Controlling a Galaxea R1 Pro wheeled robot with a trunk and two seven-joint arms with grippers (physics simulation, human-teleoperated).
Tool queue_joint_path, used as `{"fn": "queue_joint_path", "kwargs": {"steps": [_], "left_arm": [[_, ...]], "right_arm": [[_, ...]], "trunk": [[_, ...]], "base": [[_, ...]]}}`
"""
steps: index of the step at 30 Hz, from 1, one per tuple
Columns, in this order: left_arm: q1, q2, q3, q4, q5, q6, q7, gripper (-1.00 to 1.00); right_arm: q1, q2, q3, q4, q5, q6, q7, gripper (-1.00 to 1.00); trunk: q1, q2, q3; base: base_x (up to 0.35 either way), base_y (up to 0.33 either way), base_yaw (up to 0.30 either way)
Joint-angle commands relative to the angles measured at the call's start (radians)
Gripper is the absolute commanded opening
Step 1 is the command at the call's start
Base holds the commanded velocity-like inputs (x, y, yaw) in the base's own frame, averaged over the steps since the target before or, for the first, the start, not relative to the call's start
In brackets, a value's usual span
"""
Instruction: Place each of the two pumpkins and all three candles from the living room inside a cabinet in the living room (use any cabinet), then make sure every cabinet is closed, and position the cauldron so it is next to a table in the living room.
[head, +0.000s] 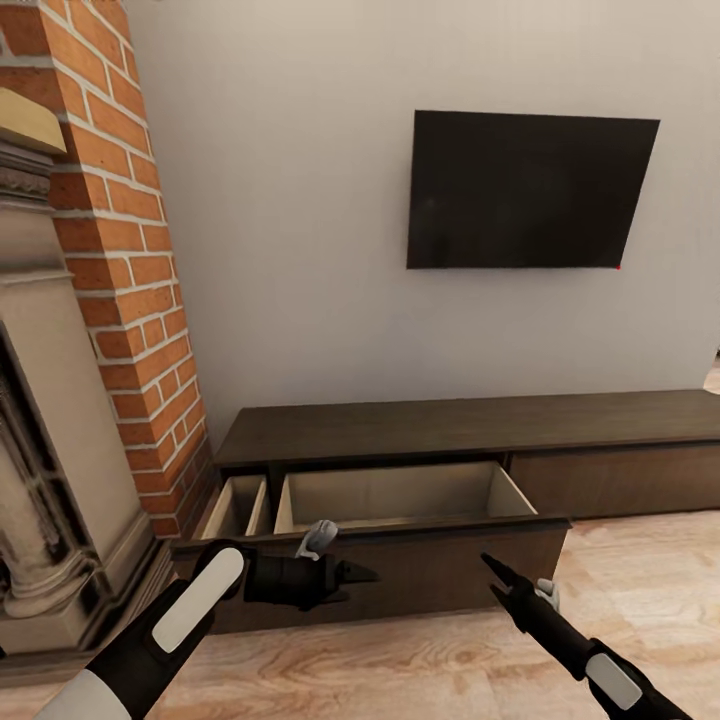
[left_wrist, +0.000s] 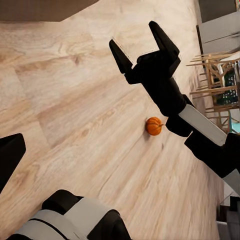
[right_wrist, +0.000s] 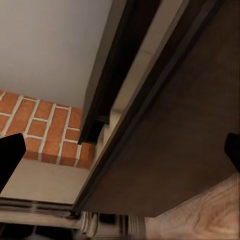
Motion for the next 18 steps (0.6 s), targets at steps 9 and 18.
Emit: {"fn": "queue_joint_path", "kwargs": {"steps": [9, 18], "left_arm": [[-0.001, 0.0, -0.001, 0.001, -0.01, 0.0, 0.005, 1.0], [-0.001, -0.001, 0.0, 0.001, -0.009, 0.0, 0.084, 1.0]], "right_arm": [[0.0, -0.001, 0.004, -0.005, 0.148, -0.002, 0.003, 1.0], [0.0, -0.002, 0.003, 0.007, 0.165, -0.067, -0.016, 1.0]], "trunk": [[-0.035, 0.063, 0.027], [-0.069, 0.126, 0.055]], "base": [[0.0, 0.0, 0.0], [0.0, 0.0, 0.0]]}}
